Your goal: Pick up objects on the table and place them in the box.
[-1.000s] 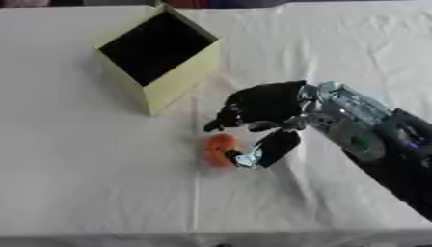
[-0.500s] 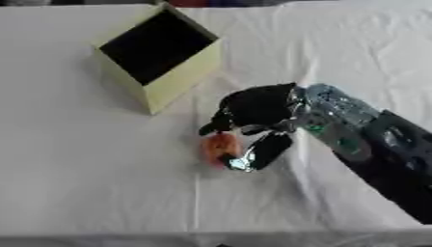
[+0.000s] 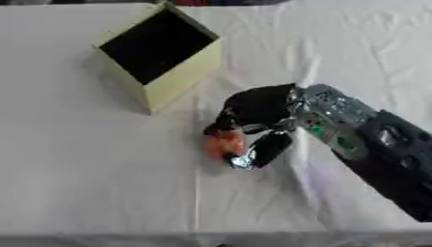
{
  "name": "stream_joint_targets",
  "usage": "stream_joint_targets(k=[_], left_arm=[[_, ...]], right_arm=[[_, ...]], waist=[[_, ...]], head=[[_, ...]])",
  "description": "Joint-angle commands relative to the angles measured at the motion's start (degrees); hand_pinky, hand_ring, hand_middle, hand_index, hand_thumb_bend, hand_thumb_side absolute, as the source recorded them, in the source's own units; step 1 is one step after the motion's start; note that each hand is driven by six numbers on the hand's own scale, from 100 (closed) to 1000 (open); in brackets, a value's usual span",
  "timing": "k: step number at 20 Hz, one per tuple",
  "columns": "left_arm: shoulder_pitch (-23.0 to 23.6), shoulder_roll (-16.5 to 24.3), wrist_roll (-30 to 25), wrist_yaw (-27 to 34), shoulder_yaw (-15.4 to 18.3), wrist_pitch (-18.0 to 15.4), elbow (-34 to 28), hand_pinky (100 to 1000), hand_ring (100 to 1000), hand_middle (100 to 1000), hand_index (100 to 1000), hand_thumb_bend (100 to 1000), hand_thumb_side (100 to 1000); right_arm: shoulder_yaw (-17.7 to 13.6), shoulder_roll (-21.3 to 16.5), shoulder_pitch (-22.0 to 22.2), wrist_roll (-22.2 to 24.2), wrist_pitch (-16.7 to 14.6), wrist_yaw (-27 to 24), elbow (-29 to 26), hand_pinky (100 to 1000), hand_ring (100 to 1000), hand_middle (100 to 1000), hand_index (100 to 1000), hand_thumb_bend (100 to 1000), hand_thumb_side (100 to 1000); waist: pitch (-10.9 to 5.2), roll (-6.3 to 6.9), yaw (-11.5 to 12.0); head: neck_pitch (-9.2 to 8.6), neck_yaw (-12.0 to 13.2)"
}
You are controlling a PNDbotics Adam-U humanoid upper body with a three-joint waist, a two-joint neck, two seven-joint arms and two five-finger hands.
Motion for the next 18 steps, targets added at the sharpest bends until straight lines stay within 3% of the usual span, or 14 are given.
stream_joint_targets(k=[1, 3, 7, 11, 12, 15, 18], left_arm=[[-0.45, 0.77, -0.37, -0.01, 0.3, -0.05, -1.08, 679, 603, 647, 695, 120, 819], [-0.4, 0.79, -0.37, -0.06, 0.35, -0.04, -1.08, 680, 604, 647, 695, 119, 819], [-0.34, 0.71, -0.35, -0.07, 0.33, 0.0, -1.08, 679, 603, 647, 694, 119, 819], [-0.34, 0.61, -0.39, -0.05, 0.31, 0.03, -1.08, 680, 603, 647, 694, 119, 818], [-0.32, 0.57, -0.39, -0.05, 0.32, 0.04, -1.08, 680, 603, 647, 694, 119, 818], [-0.29, 0.52, -0.39, -0.05, 0.33, 0.06, -1.08, 680, 604, 648, 694, 119, 818], [-0.3, 0.52, -0.42, -0.03, 0.32, 0.06, -1.08, 679, 604, 648, 695, 118, 818]], right_arm=[[-0.51, -1.61, -0.62, 0.21, -0.14, 0.49, 0.36, 893, 740, 621, 950, 100, 1000], [-0.5, -1.69, -0.64, 0.21, -0.25, 0.36, 0.39, 889, 737, 586, 918, 100, 1000], [-0.72, -1.6, -0.63, -0.75, -0.03, -0.77, 0.07, 868, 687, 480, 741, 100, 982], [-0.82, -1.2, -0.45, -3.04, 1.58, -0.73, 0.29, 834, 597, 397, 657, 100, 768], [-0.8, -1.02, -0.36, -3.7, 2.25, -0.62, 0.46, 819, 579, 379, 637, 100, 668], [-0.56, -0.63, -0.21, -5.31, 3.95, -1.23, 0.95, 811, 590, 383, 641, 100, 586], [-0.45, -0.47, -0.22, -6.16, 5.02, -2.9, 1.14, 798, 617, 411, 665, 100, 413]], waist=[[-0.72, 0.25, -0.06], [-0.71, 0.3, -0.11], [-0.67, 0.29, -0.25], [-0.62, 0.33, -0.17], [-0.61, 0.35, -0.15], [-0.61, 0.36, -0.17], [-0.62, 0.34, -0.25]], head=[[-0.57, -0.18], [-0.55, -0.28], [-0.57, -0.56], [-0.65, -0.74], [-0.66, -0.81], [-0.66, -0.98], [-0.64, -0.96]])
